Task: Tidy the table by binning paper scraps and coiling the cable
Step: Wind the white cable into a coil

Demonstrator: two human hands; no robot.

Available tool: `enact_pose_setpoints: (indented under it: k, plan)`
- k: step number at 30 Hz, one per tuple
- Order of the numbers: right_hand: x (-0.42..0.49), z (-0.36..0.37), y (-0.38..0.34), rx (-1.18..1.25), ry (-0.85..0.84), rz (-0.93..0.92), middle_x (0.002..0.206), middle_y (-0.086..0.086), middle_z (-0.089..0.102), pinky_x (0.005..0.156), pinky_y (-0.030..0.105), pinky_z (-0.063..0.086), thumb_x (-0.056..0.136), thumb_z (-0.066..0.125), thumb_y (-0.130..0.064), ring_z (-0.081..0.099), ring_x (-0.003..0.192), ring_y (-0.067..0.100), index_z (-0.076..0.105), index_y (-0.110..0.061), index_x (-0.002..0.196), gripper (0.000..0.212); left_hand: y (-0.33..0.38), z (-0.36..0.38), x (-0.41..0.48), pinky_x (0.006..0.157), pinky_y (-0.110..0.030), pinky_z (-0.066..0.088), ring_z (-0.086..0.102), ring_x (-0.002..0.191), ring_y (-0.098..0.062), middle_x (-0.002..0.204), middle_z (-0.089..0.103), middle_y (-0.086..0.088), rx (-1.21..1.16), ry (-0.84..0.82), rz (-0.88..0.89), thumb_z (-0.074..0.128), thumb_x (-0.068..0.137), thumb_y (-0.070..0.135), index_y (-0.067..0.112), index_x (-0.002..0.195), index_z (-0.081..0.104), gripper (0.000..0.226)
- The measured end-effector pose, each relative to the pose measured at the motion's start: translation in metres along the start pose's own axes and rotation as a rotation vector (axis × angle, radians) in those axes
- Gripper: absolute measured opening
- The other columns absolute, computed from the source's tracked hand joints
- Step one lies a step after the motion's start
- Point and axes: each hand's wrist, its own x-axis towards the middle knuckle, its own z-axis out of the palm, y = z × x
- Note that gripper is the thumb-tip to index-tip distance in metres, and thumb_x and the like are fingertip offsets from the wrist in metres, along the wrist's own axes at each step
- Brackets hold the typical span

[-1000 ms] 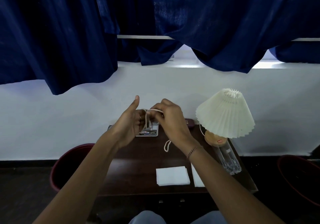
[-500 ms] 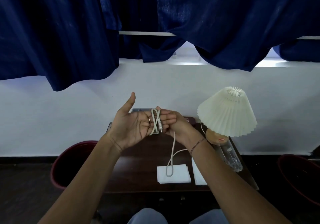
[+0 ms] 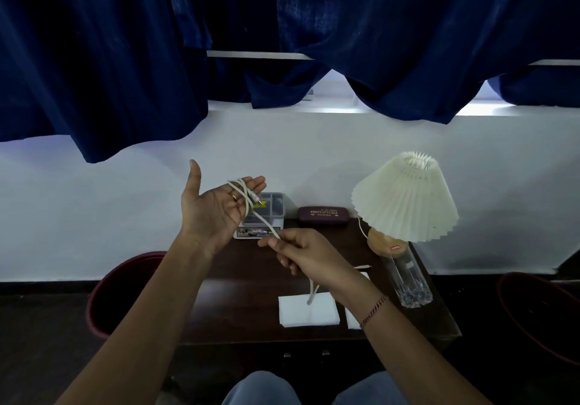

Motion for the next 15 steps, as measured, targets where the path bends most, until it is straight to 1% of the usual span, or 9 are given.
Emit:
enact_pose_setpoints:
  k: [3,5,6,7,8,9,10,12,15]
  plan:
    - [0.000,-0.005,-0.015,-0.187,0.095,-0.130,0.048,-0.010,0.047,0.054,0.014,0.036,0.092,0.050,-0.036,0.044,0.045,-0.001,0.068,-0.020,0.106,0.028,-0.001,-0.001,0.000,0.103,-0.039,0.041,0.053,0.121,-0.033,0.130,0.053,-0.026,0.061,0.044,0.013,0.026,0.083,0.072,-0.011,0.135,0.034,0.098]
    - [0.003,-0.010,-0.028,-0.299,0.185,-0.220,0.049,-0.010,0.053,0.051,0.012,0.034,0.092,0.051,-0.035,0.049,0.048,-0.002,0.070,-0.020,0.105,0.027,-0.003,0.002,-0.001,0.096,-0.036,0.045,0.057,0.117,-0.030,0.127,0.056,-0.025,0.179,0.043,-0.027,0.022,0.083,0.072,-0.010,0.134,0.036,0.097]
    - [0.005,-0.012,-0.034,-0.351,0.225,-0.255,0.059,-0.009,0.063,0.056,0.012,0.039,0.092,0.052,-0.032,0.055,0.057,-0.002,0.071,-0.019,0.102,0.025,-0.005,0.004,-0.002,0.090,-0.032,0.048,0.061,0.111,-0.027,0.122,0.061,-0.023,0.256,0.030,-0.060,0.021,0.083,0.073,-0.009,0.131,0.041,0.097]
    - [0.008,-0.015,-0.039,-0.393,0.258,-0.276,0.075,-0.006,0.071,0.067,0.015,0.045,0.092,0.052,-0.030,0.061,0.070,0.000,0.072,-0.019,0.098,0.024,-0.006,0.005,-0.003,0.083,-0.029,0.052,0.067,0.100,-0.023,0.111,0.067,-0.019,0.336,0.006,-0.100,0.020,0.083,0.073,-0.007,0.125,0.049,0.095]
    - [0.011,-0.017,-0.044,-0.435,0.283,-0.286,0.088,-0.001,0.074,0.078,0.022,0.050,0.092,0.051,-0.029,0.064,0.081,0.006,0.072,-0.019,0.093,0.024,-0.007,0.006,-0.005,0.075,-0.025,0.054,0.070,0.087,-0.019,0.097,0.072,-0.014,0.406,-0.027,-0.141,0.021,0.082,0.074,-0.005,0.115,0.057,0.093]
    - [0.014,-0.019,-0.048,-0.478,0.302,-0.294,0.092,0.002,0.073,0.082,0.029,0.051,0.092,0.051,-0.029,0.065,0.085,0.013,0.072,-0.019,0.089,0.025,-0.008,0.007,-0.006,0.069,-0.023,0.054,0.069,0.075,-0.016,0.086,0.072,-0.010,0.451,-0.064,-0.177,0.022,0.082,0.074,-0.002,0.104,0.064,0.089]
    - [0.017,-0.020,-0.052,-0.518,0.320,-0.308,0.090,0.004,0.071,0.082,0.033,0.051,0.092,0.050,-0.030,0.064,0.084,0.017,0.072,-0.018,0.084,0.026,-0.008,0.008,-0.007,0.068,-0.022,0.053,0.067,0.070,-0.015,0.081,0.071,-0.008,0.467,-0.095,-0.203,0.024,0.081,0.074,0.001,0.096,0.068,0.087]
    - [0.023,-0.024,-0.056,-0.576,0.353,-0.342,0.086,0.004,0.066,0.076,0.031,0.050,0.092,0.051,-0.030,0.062,0.078,0.019,0.070,-0.015,0.081,0.027,-0.007,0.009,-0.007,0.071,-0.023,0.048,0.064,0.073,-0.015,0.087,0.070,-0.010,0.459,-0.139,-0.234,0.028,0.080,0.075,0.004,0.093,0.071,0.085]
    - [0.035,-0.027,-0.059,-0.612,0.377,-0.387,0.080,0.000,0.055,0.064,0.021,0.040,0.092,0.052,-0.029,0.057,0.071,0.016,0.069,-0.012,0.081,0.027,-0.004,0.011,-0.004,0.088,-0.027,0.045,0.063,0.100,-0.023,0.112,0.068,-0.017,0.434,-0.214,-0.272,0.032,0.077,0.075,0.002,0.102,0.070,0.086]
